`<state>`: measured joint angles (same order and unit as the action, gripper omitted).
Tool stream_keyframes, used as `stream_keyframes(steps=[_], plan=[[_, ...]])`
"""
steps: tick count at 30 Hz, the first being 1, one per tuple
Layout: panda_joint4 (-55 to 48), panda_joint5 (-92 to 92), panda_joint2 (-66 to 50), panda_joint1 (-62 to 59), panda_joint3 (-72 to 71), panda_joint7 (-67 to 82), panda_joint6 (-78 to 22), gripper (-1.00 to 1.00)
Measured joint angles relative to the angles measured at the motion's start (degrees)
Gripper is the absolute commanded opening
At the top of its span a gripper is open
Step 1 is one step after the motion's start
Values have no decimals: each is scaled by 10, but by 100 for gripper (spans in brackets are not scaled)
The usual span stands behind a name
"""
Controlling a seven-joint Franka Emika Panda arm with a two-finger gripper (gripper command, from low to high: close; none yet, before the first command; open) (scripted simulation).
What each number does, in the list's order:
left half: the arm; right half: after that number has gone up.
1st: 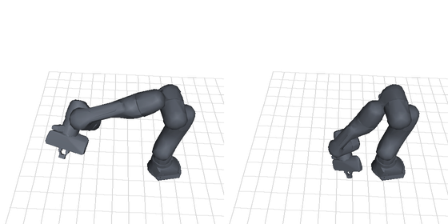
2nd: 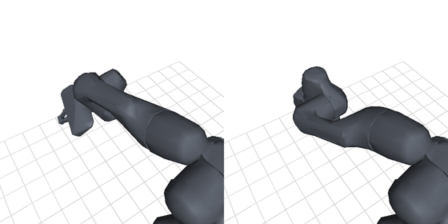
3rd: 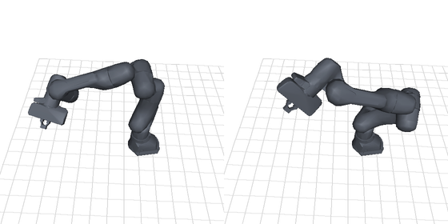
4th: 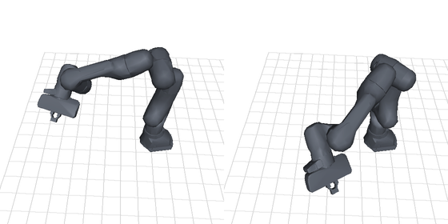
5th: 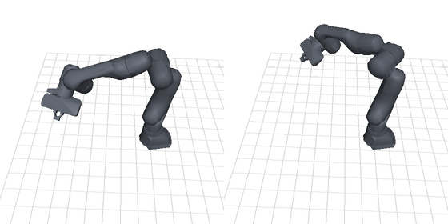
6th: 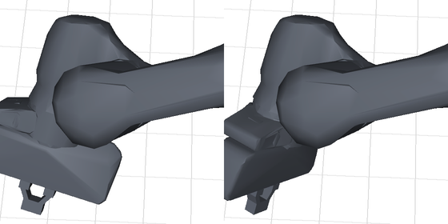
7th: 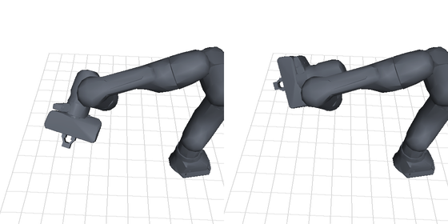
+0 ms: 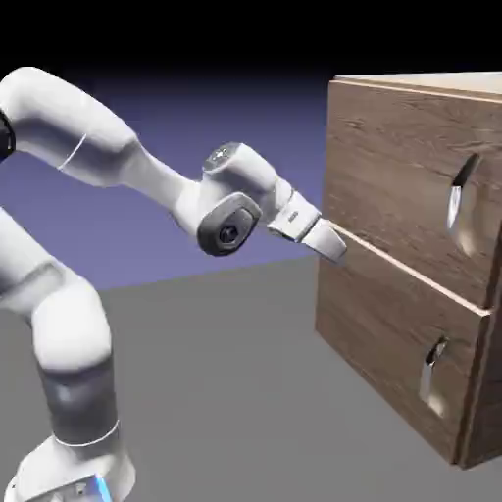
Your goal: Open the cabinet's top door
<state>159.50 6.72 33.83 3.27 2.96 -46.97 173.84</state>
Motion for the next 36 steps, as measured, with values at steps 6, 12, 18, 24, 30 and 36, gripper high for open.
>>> stream_keyframes(steps=[6, 12, 18, 24, 30, 36], plan=[[-33, 150, 26, 57, 66, -100, -4, 0], [-67, 299, 52, 115, 132, -201, -7, 0], [-100, 449, 78, 172, 198, -301, -11, 0], [-134, 598, 104, 230, 264, -402, -15, 0], [-167, 748, 130, 287, 330, -502, -18, 0], [-201, 897, 156, 345, 396, -602, -22, 0]])
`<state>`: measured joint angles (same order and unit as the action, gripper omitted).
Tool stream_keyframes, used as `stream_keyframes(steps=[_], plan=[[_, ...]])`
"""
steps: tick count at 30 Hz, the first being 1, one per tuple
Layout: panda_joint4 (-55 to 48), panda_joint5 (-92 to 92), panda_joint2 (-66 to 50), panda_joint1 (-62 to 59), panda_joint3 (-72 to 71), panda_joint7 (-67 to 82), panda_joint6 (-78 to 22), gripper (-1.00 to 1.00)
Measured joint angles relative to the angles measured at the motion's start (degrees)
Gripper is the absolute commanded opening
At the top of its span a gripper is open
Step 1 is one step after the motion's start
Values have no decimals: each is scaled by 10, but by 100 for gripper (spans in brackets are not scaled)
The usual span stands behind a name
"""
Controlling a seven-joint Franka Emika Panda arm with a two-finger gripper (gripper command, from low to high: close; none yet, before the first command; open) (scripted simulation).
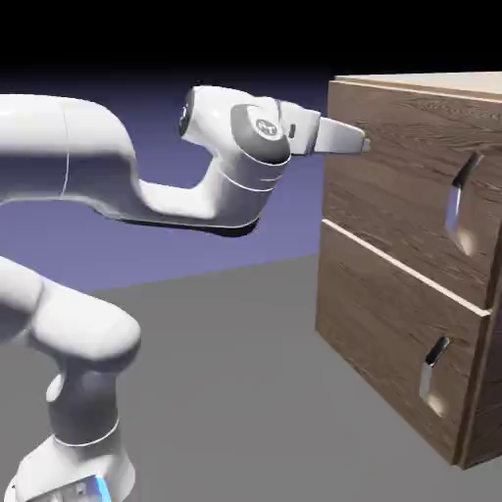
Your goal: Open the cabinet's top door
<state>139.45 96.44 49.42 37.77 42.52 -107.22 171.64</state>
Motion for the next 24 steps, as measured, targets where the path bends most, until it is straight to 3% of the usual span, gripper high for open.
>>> stream_keyframes(steps=[24], plan=[[-134, 598, 104, 230, 264, -402, -15, 0]])
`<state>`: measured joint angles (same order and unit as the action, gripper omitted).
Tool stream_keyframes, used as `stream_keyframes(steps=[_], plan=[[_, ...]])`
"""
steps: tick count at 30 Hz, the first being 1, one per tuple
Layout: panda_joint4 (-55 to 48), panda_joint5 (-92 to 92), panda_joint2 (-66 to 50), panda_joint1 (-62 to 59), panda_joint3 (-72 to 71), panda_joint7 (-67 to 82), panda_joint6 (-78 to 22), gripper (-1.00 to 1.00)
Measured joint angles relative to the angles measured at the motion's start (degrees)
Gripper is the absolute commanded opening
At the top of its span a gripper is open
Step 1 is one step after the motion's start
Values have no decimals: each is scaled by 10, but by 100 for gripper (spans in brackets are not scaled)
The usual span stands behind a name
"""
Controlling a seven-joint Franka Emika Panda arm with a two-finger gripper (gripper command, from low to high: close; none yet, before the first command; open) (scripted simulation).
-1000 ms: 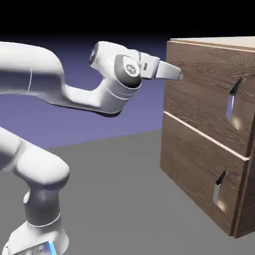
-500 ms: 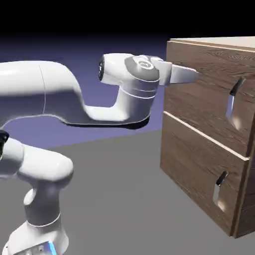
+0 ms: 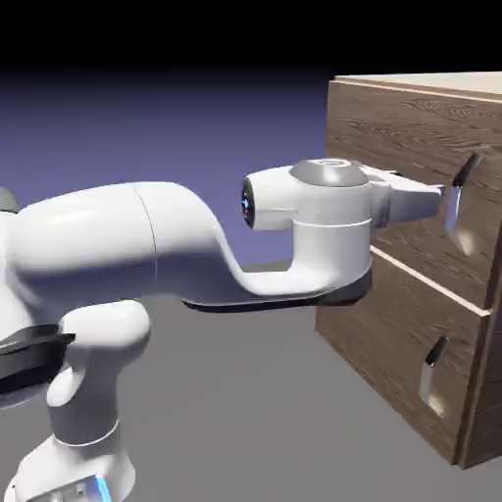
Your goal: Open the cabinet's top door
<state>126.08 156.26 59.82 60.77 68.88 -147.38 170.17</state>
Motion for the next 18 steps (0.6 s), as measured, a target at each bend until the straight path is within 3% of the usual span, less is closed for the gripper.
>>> stream_keyframes(steps=[8, 9, 11, 18], plan=[[-83, 76, -1, 110, 74, -47, -8, 0], [-97, 77, -4, 128, 83, -46, -10, -100], [-97, 77, -4, 128, 83, -46, -10, -100], [47, 34, -15, -15, -6, -56, -100, -100]])
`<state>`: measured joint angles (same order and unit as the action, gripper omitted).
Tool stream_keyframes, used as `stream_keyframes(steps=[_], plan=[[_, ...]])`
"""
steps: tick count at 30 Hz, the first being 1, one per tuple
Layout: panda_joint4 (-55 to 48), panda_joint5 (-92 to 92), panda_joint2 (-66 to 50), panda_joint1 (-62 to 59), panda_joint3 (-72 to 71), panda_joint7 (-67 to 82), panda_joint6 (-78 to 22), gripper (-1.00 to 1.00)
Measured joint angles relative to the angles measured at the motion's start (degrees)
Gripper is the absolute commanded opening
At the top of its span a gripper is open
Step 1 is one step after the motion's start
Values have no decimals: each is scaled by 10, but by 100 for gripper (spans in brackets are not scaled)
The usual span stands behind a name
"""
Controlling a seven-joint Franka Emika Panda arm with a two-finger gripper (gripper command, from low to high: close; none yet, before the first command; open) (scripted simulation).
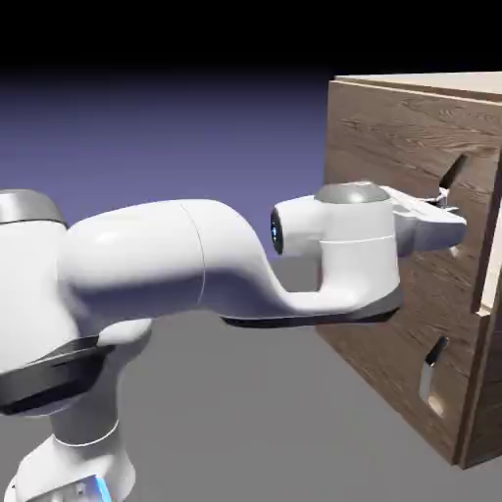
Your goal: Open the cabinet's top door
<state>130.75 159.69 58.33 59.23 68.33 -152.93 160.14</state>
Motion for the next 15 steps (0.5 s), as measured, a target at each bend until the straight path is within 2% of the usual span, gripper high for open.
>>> stream_keyframes(steps=[15], plan=[[290, -217, 74, -298, -272, 43, -190, -100]])
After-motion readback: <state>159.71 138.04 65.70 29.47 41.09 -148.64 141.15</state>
